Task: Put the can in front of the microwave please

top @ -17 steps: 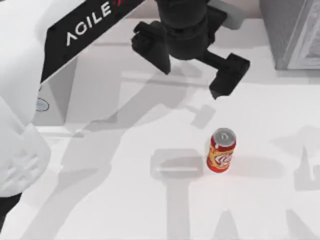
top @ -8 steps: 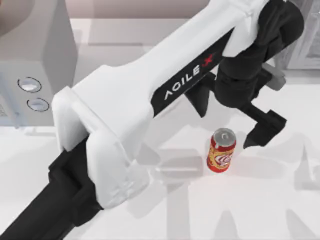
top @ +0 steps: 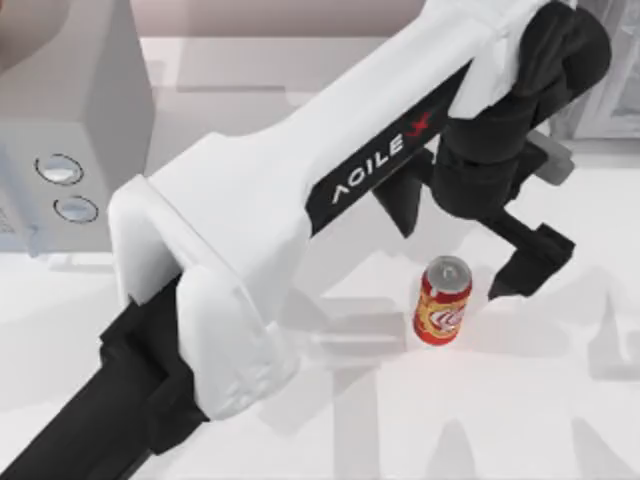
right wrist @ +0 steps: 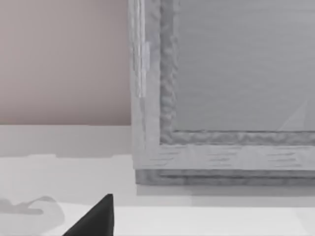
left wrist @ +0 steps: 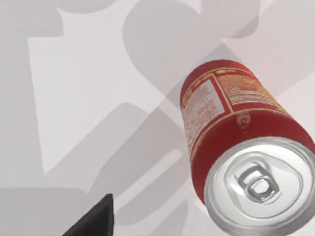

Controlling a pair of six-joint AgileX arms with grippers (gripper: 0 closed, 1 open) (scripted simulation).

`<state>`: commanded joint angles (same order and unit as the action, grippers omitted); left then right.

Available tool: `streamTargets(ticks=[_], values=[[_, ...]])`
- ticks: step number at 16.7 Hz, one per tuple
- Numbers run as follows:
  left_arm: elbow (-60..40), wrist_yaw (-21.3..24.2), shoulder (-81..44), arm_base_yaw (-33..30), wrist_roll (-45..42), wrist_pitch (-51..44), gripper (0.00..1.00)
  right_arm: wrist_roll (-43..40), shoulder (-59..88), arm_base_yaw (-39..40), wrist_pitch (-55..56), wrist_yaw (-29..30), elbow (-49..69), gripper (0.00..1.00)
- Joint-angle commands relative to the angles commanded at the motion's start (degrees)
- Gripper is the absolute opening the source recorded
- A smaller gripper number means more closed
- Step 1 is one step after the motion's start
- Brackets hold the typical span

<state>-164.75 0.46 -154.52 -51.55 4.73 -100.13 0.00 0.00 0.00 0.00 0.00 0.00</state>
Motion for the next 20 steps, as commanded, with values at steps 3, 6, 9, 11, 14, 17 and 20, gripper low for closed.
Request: streamTargets(ticks=[3,6,9,11,14,17,20], values=[[5.9,0.0,1.9,0.0,-0.1,4.3,1.00,0.0,0.0,0.0,0.0,0.0,0.0,1.00],[16.8,-0.1,5.3,0.0,-0.1,11.4,1.00,0.0,0.0,0.0,0.0,0.0,0.0,1.00],[27.0,-0.1,8.3,-0.1,0.0,18.3,1.00,0.0,0.0,0.0,0.0,0.0,0.0,1.00],[30.8,-0.1,9.4,-0.1,0.0,21.3,1.00,0.0,0.0,0.0,0.0,0.0,0.0,1.00],[32.2,-0.2,9.7,-0.1,0.0,22.5,1.00,0.0,0.0,0.0,0.0,0.0,0.0,1.00],[32.2,-0.2,9.7,-0.1,0.0,22.5,0.92,0.0,0.0,0.0,0.0,0.0,0.0,1.00],[32.2,-0.2,9.7,-0.1,0.0,22.5,0.70,0.0,0.0,0.0,0.0,0.0,0.0,1.00]])
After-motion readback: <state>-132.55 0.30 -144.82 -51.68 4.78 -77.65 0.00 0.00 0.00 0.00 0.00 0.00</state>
